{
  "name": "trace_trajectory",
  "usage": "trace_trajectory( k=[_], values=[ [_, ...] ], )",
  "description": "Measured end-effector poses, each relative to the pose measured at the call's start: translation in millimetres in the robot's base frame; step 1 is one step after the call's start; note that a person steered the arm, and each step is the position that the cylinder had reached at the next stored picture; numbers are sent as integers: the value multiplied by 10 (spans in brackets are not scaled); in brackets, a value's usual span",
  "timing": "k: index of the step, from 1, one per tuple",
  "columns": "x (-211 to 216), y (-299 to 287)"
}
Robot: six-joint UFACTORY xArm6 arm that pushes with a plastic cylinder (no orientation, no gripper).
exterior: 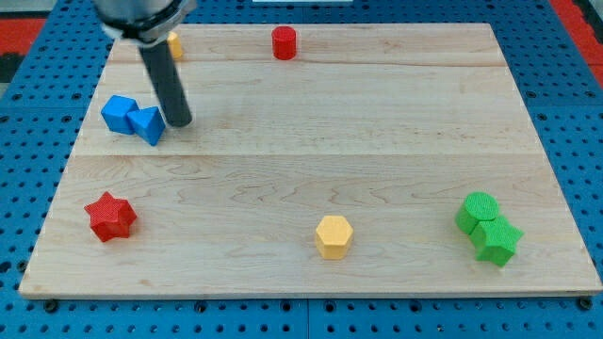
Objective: Move the yellow heart towards the center
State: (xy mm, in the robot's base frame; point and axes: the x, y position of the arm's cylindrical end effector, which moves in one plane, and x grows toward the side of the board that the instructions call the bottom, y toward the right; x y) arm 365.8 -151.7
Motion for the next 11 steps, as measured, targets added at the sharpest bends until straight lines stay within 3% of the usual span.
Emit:
trace_trajectory(
  k=[1, 2, 3, 4, 5, 6, 9, 10, 11],
  values=[
    [-677, -19],
    [-898, 142],
    [-1476, 161],
    [-1656, -408],
    [-1189, -729],
    [-936, -106],
    [-1095, 13],
    [-1194, 232],
    [-994, 639]
  ],
)
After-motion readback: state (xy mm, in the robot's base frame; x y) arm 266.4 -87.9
